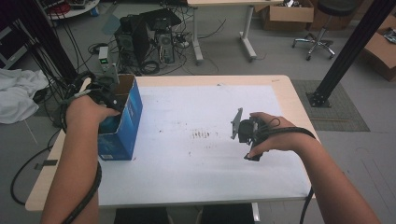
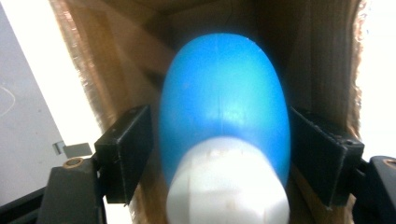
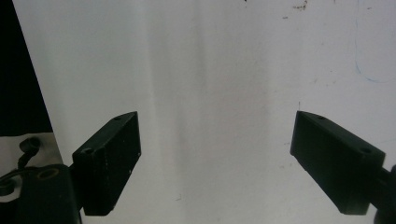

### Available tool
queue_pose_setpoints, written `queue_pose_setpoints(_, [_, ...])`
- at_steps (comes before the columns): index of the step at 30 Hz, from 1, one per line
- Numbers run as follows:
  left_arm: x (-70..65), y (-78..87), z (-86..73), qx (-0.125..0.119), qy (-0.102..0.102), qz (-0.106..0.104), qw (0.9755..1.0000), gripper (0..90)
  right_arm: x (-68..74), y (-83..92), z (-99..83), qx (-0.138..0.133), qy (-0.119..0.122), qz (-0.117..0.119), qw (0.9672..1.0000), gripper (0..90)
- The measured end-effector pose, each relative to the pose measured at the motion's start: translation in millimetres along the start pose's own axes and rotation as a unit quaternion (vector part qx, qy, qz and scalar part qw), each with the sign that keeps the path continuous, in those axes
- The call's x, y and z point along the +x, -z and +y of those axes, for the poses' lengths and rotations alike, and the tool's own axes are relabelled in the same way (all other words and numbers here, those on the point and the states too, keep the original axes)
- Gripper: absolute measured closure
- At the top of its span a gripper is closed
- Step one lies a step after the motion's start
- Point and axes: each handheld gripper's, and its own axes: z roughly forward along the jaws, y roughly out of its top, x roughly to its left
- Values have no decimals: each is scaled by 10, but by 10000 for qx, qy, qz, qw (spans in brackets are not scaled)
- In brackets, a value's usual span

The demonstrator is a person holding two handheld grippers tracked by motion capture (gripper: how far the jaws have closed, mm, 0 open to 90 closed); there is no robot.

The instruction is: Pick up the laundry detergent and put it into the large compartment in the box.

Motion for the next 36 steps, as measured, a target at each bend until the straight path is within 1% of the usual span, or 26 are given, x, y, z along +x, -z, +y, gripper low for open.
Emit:
queue_pose_setpoints(6, [5, 95, -24, -72, -12, 50, 10000, 215, 6, 5, 3, -35, 8, -10, 10000, 165])
queue_pose_setpoints(8, [5, 125, -34, -99, -14, 65, 9999, 214, 6, 10, 6, -35, 14, -26, 10000, 165])
queue_pose_setpoints(9, [8, 142, -39, -121, 12, 71, 9999, 212, 7, 12, 6, -39, 16, -19, 10000, 164])
queue_pose_setpoints(12, [16, 171, -49, -113, 24, 113, 9999, 207, 6, 18, 3, -39, 12, -32, 10000, 164])
queue_pose_setpoints(15, [26, 193, -60, -126, 13, 155, 9998, 187, 11, 22, -3, -54, -20, -38, 10000, 165])
queue_pose_setpoints(16, [25, 201, -64, -123, 27, 167, 9998, 166, 13, 25, -4, -42, -5, -45, 10000, 165])
queue_pose_setpoints(18, [27, 219, -74, -133, 14, 162, 9998, 162, 13, 27, -5, -45, 7, -47, 10000, 164])
queue_pose_setpoints(22, [7, 283, -95, -275, -72, 276, 9992, 151, 14, 28, -4, -46, -15, -45, 10000, 165])
queue_pose_setpoints(24, [-19, 312, -104, -291, -178, 262, 9991, 147, 11, 26, -2, -55, -11, -35, 10000, 165])
queue_pose_setpoints(27, [-67, 368, -116, -320, -281, 342, 9985, 117, -1, 20, 1, -38, -13, -22, 10000, 165])
queue_pose_setpoints(28, [-80, 382, -120, -336, -313, 334, 9984, 110, -4, 24, 5, -28, -7, -17, 10000, 164])
queue_pose_setpoints(35, [-192, 467, -138, -369, -622, 381, 9967, 67, -2, 57, 27, -16, -12, -30, 10000, 165])
queue_pose_setpoints(36, [-226, 481, -143, -372, -721, 403, 9959, 49, -1, 61, 29, -6, -13, -29, 10000, 164])
